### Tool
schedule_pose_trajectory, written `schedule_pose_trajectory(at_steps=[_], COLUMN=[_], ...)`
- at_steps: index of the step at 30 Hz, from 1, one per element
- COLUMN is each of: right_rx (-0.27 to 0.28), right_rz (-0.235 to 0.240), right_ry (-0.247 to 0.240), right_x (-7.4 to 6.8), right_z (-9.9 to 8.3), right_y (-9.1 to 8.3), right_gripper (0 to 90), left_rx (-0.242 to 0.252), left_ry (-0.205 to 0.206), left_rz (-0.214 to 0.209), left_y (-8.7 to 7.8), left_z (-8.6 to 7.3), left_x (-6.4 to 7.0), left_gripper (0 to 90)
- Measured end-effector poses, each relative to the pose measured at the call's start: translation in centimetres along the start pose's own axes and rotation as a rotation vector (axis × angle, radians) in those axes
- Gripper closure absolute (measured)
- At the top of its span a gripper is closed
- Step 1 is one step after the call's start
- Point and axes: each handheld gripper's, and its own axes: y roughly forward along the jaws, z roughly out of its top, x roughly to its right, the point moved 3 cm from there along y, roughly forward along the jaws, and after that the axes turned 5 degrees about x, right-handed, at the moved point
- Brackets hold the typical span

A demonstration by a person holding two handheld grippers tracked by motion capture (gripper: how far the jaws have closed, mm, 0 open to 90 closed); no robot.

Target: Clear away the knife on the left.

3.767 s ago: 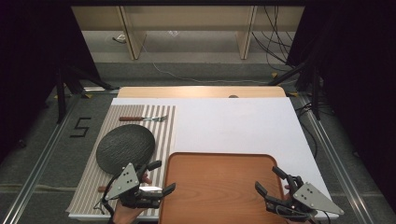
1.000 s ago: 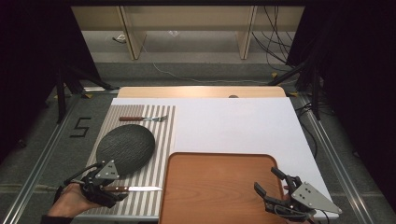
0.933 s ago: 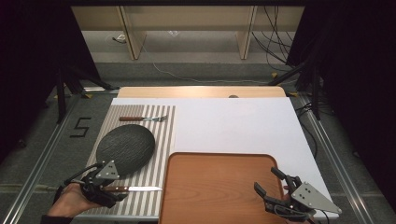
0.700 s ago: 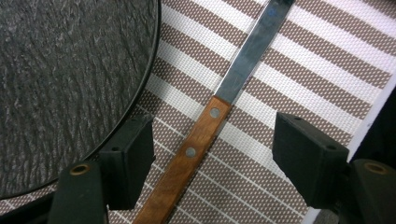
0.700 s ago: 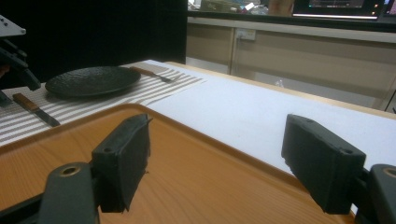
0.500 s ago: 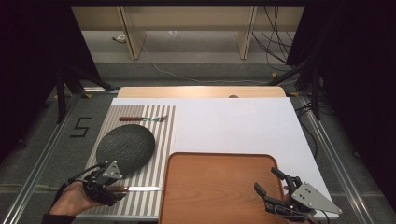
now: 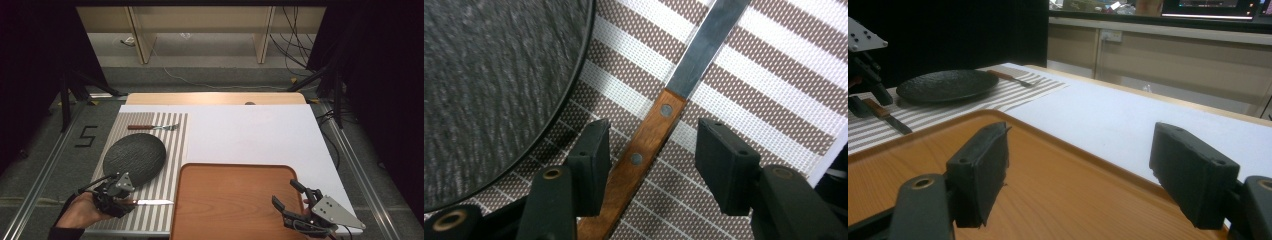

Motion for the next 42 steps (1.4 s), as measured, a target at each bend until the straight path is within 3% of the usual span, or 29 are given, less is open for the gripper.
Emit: schedule_pose_trajectory(at_steps=[6,13,19,24,29,35,38,42], right_rx=[-0.002,-0.001,-0.001,-0.002,-0.001,-0.001,-0.003,-0.003], right_rz=[-0.001,0.0,0.0,0.002,0.001,0.002,-0.001,0.001], right_ry=[0.001,0.001,-0.001,-0.002,-0.003,-0.003,-0.001,-0.002], right_x=[0.0,0.0,0.0,-0.1,-0.1,-0.1,0.0,0.0], right_z=[0.0,0.0,0.0,0.0,0.0,0.0,0.0,0.0], right_y=[0.0,0.0,0.0,0.0,-0.1,0.0,-0.1,-0.1], right_gripper=[24.8,24.8,24.8,24.8,24.9,24.9,24.9,24.9], left_rx=[-0.012,-0.034,-0.044,-0.049,-0.051,-0.032,-0.002,0.05], left_ry=[-0.011,-0.033,-0.039,-0.01,-0.019,-0.032,-0.058,-0.062], left_rz=[-0.003,-0.049,-0.056,-0.052,-0.052,-0.044,-0.041,-0.046], left_y=[0.2,0.3,0.3,0.3,0.3,0.2,-0.3,-1.0], left_z=[0.1,0.3,0.5,0.6,0.6,0.5,0.3,0.5], left_x=[-0.1,-0.1,-0.2,0.2,0.2,0.1,-0.2,0.0], left_gripper=[52.5,62.7,70.0,75.9,76.6,76.7,76.7,76.7])
